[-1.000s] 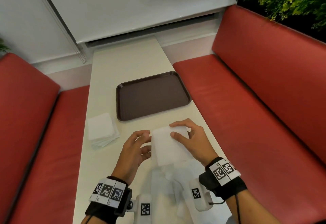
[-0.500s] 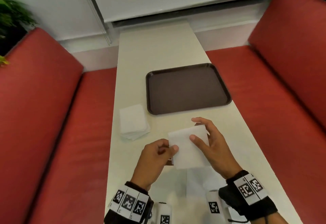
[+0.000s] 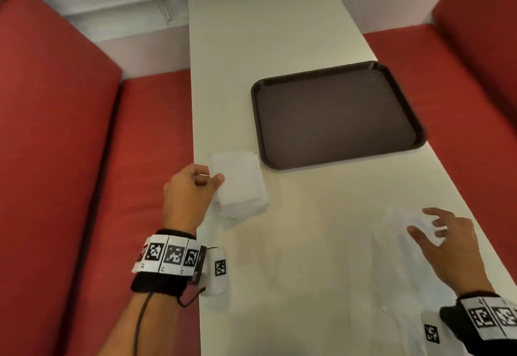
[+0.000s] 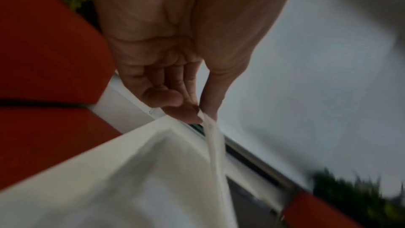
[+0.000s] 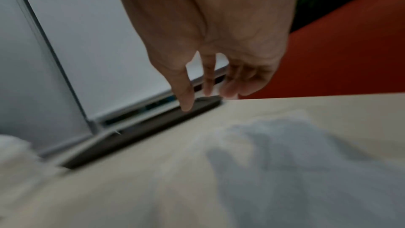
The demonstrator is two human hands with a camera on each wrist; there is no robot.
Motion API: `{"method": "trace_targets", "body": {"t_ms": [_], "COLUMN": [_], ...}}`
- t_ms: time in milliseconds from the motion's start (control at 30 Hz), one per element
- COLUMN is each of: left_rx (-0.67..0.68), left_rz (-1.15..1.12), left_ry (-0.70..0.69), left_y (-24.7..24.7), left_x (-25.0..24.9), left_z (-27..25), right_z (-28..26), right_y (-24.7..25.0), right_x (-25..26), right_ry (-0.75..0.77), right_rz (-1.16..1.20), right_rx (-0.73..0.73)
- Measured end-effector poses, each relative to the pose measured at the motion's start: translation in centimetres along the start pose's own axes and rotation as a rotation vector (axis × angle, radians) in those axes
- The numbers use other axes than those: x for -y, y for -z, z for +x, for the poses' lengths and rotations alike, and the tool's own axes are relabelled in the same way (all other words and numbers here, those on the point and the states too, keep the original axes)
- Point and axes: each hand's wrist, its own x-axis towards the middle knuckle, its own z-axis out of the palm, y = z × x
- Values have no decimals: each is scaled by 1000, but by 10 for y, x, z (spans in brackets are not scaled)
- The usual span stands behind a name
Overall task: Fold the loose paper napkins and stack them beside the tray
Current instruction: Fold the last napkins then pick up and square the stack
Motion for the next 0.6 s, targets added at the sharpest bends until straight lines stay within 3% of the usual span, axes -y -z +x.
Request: {"method": "trace_targets", "body": {"t_ms": [100,200,400,600], "left_rx": [-18,-30,-68,-196], "left_rz": [168,299,481,329], "left_ry": [-41,-80,-33,3], "left_y": [-10,-14,-2,1], "left_x": [10,13,2,-19], "left_z": [1,-2,-12,-70], "right_z": [11,12,16,24], "right_y": [-3,-5,-12,8], "right_x": [-26,-31,-46,-46], "right_ry": [-198,-260,-181,-86], "right_rz": [-205,-242,-192,-40], "right_rx": [-17,-55,-70,63]}}
